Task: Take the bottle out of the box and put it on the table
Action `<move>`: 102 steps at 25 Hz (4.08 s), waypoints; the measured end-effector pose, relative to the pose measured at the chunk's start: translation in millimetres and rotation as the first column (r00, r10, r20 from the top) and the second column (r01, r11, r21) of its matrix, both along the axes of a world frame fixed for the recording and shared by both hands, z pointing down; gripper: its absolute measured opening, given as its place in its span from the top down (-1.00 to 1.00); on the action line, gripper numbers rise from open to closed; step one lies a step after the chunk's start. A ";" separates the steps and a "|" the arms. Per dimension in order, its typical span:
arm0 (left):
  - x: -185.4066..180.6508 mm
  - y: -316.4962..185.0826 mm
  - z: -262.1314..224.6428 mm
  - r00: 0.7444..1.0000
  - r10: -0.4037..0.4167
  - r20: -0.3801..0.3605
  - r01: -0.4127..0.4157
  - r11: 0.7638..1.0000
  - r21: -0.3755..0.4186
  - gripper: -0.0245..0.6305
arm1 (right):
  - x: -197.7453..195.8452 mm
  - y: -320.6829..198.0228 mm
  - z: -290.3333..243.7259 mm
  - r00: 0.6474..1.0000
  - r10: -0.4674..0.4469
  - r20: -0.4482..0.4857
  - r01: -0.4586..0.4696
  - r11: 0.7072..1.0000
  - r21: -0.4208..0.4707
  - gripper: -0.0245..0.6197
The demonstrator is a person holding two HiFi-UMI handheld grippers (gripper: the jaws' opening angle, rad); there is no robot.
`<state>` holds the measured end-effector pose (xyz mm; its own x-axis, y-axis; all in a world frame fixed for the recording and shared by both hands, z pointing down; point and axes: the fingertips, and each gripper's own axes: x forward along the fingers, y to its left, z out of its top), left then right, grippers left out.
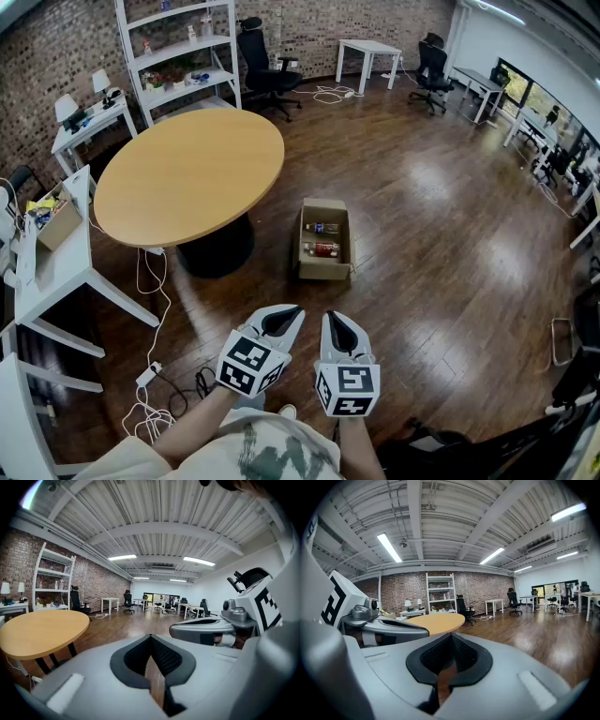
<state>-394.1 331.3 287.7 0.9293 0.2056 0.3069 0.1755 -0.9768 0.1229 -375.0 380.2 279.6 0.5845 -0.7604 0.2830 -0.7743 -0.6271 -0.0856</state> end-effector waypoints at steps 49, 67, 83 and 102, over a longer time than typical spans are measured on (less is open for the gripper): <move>314.4 -237.4 73.3 0.996 0.075 0.051 -0.067 0.986 -0.151 0.91 | 300.7 -265.0 65.2 0.998 -0.001 0.061 0.013 0.982 -0.188 0.86; 450.1 -266.0 110.4 0.987 -0.108 0.121 0.124 0.983 -0.133 0.93 | 443.1 -296.0 108.4 0.973 -0.210 0.099 0.226 0.955 -0.193 0.86; 570.7 -281.3 255.0 0.889 -0.238 0.390 0.337 0.918 -0.210 0.93 | 568.0 -329.5 260.0 0.835 -0.513 0.201 0.548 0.740 -0.389 0.90; 583.6 -318.5 511.4 0.750 -0.333 0.571 0.536 0.812 -0.231 0.93 | 622.3 -331.0 570.3 0.654 -0.608 0.450 0.748 0.429 -0.507 0.68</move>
